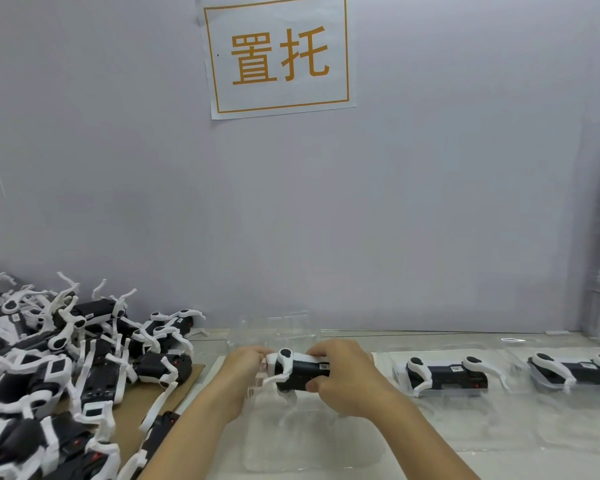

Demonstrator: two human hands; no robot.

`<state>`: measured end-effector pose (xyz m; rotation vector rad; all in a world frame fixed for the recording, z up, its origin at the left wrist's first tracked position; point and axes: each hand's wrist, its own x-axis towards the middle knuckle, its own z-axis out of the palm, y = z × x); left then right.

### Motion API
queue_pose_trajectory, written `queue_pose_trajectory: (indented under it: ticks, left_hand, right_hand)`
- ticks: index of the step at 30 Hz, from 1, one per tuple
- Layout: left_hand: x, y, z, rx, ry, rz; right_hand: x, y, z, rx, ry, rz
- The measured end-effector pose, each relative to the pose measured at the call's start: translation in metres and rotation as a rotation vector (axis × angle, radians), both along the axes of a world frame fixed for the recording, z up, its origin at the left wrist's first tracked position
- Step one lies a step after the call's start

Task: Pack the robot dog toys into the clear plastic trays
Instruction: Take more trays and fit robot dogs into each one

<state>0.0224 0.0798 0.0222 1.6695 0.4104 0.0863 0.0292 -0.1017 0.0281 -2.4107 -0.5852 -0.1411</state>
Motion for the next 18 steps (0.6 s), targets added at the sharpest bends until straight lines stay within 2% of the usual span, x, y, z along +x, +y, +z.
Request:
queue_pose_trajectory:
  ticks: [2, 6, 14, 18]
  left_hand:
    - [0.001, -0.001, 0.0, -0.063, -0.007, 0.023]
    - [-0.004, -0.003, 0.002, 0.063, -0.019, -0.094]
    - [-0.001, 0.0, -0.001, 0.08, -0.01, -0.135]
    - [-0.002, -0.003, -0.009, 0.238, -0.031, -0.044]
  right_hand:
    - [-0.001, 0.002, -0.002, -0.048, -0.019, -0.013]
    - [-0.004, 0.006, -0.002, -0.137, -0.11, -0.064]
    - [-0.005, 0.005, -0.001, -0.044, -0.064, -0.098]
    - [-0.003, 0.005, -0.003, -0.057, -0.024, -0.098]
